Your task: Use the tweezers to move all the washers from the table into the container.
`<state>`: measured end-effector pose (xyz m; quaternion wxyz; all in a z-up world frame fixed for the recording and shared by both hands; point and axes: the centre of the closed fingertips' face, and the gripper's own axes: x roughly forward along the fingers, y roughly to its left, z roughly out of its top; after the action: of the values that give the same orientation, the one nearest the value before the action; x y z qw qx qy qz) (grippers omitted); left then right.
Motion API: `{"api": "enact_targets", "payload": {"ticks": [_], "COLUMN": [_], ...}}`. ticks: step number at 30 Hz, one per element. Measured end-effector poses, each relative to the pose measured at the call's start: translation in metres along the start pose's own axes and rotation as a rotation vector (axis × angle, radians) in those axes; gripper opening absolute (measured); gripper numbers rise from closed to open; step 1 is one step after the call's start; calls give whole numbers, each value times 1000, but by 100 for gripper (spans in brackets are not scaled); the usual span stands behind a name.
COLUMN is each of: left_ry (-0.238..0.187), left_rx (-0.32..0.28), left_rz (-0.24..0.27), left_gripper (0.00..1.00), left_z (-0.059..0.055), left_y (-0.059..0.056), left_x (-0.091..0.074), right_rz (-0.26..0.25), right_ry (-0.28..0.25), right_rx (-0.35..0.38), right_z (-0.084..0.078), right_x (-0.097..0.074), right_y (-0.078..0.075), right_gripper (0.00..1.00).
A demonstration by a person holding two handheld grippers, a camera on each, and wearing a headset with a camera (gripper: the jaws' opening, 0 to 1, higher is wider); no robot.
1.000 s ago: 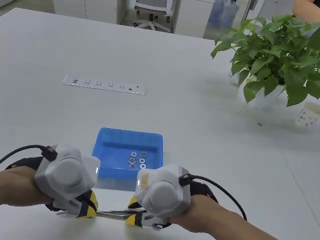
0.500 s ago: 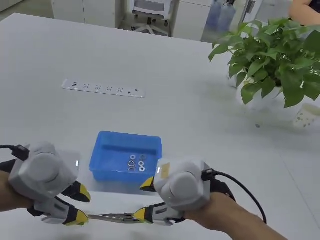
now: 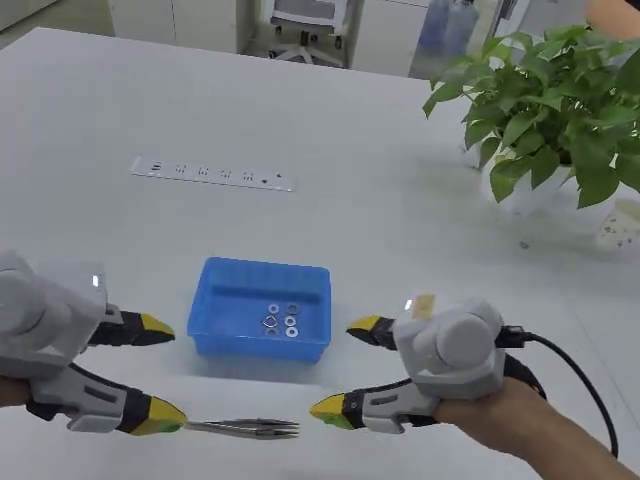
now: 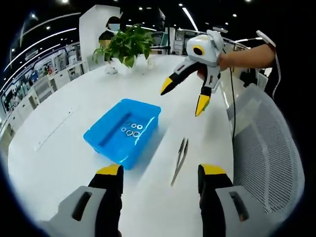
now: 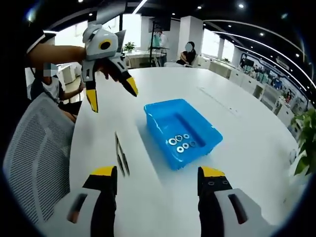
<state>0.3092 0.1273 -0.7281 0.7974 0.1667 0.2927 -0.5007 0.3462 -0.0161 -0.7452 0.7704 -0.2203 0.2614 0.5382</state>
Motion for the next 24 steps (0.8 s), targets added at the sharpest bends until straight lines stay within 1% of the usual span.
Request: {"api": "enact_targets", "payload": {"ticks": [2, 4, 5, 7, 10, 12, 14, 18, 21, 24], "left_ry": [-20, -49, -55, -59, -60, -66, -62, -38, -23, -19], "left_rx": [-2, 5, 11, 25, 38, 50, 57, 79, 93, 98], "left_rz": [3, 10, 10, 13, 23, 23, 22, 19, 9, -2], "left_gripper": [73, 78, 81, 85, 89, 91, 94, 99, 99, 99], "left_z": [4, 12, 14, 17, 20, 21, 20, 16, 13, 12], "left_y": [1, 2, 1, 1, 3, 2, 2, 2, 0, -1], "left_x": [-3, -6, -8, -10, -14, -17, -18, -20, -22, -21], "right_rz": [-7, -17, -23, -27, -30, -33, -34, -30, -31, -27], "right_ry": [-11, -32, -38, -44, -46, -47, -49, -51, -53, -51], "right_rx": [18, 21, 21, 16, 8, 9, 8, 8, 11, 9], "right_z": [0, 1, 0, 0, -2, -2, -3, -5, -7, -9], "right_x": [-6, -11, -14, -18, -23, -26, -30, -33, -36, -38], "right_y": [-3, -5, -5, -6, -6, -6, -6, -5, -5, -2], "right_gripper": [72, 77, 79, 84, 90, 91, 93, 98, 100, 100]}}
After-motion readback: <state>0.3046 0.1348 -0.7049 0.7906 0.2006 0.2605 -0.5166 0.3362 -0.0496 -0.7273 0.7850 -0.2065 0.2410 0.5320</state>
